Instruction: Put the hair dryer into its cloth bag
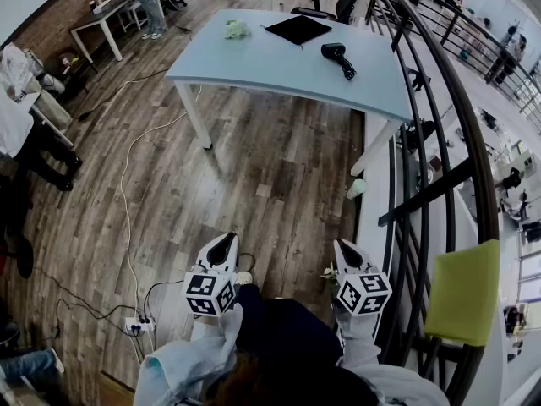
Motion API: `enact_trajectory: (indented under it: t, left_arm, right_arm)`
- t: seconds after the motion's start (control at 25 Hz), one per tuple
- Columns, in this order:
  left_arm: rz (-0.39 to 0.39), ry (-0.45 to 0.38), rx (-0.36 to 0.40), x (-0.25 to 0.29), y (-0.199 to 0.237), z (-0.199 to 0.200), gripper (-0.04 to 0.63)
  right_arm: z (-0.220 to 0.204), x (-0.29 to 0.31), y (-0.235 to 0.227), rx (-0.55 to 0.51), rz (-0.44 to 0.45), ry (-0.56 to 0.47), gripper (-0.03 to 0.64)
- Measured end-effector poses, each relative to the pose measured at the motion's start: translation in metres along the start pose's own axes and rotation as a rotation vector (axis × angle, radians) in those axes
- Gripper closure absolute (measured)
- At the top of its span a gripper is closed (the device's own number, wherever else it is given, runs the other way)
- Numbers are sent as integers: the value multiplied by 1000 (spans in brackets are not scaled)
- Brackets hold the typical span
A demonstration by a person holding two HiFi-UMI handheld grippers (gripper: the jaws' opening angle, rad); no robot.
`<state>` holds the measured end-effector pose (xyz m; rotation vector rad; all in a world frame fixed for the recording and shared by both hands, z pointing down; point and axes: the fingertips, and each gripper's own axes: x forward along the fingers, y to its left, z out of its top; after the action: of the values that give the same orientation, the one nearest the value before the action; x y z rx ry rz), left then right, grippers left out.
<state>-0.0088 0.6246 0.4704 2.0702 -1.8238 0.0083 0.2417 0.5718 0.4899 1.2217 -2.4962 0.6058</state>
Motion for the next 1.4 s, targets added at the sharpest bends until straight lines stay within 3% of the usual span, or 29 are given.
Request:
enact_trajectory:
  t: [0.32,0.48,0.72,1.04,1.4]
  left_arm:
    - [15,-34,43,-11,-15,9,555]
    - [17,-40,74,-17,-21,13,555]
    - [10,-38,68,-29,-30,3,555]
    - [2,-5,69,-40,-47,-18,555]
    - [40,-15,69,-24,-32,-6,555]
  right_arm:
    - [4,-22,-15,47,-54,-54,610]
    - [8,-30,-14,15,-60,-56,611]
    - [1,-39,-1,-12,-53,-58,611]
    - [-28,-53,-3,37,-57,-29,611]
    - [-11,-32,-9,37,-51,-35,611]
